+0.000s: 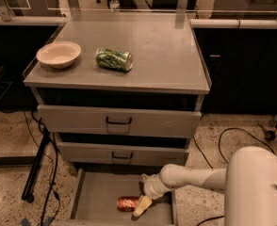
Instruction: Pick coke can from bottom drawer and place on counter
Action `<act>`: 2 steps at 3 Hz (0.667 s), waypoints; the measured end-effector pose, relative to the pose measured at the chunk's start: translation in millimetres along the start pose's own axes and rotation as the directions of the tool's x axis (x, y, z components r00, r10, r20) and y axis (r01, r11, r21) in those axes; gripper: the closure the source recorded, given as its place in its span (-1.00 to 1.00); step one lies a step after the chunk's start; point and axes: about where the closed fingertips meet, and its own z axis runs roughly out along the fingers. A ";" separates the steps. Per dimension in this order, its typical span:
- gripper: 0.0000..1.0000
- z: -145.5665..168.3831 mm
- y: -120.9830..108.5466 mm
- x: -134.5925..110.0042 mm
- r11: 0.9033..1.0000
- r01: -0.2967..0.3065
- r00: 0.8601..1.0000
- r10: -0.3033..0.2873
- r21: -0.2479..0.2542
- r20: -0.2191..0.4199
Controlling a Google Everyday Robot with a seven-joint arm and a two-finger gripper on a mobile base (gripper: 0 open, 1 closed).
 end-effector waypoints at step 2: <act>-1.00 39.1 -6.8 10.6 0.999 0.018 1.000 -0.018 0.027 -0.006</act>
Offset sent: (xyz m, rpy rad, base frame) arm 0.0156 0.0155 -0.0576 -0.0306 -0.0529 -0.0010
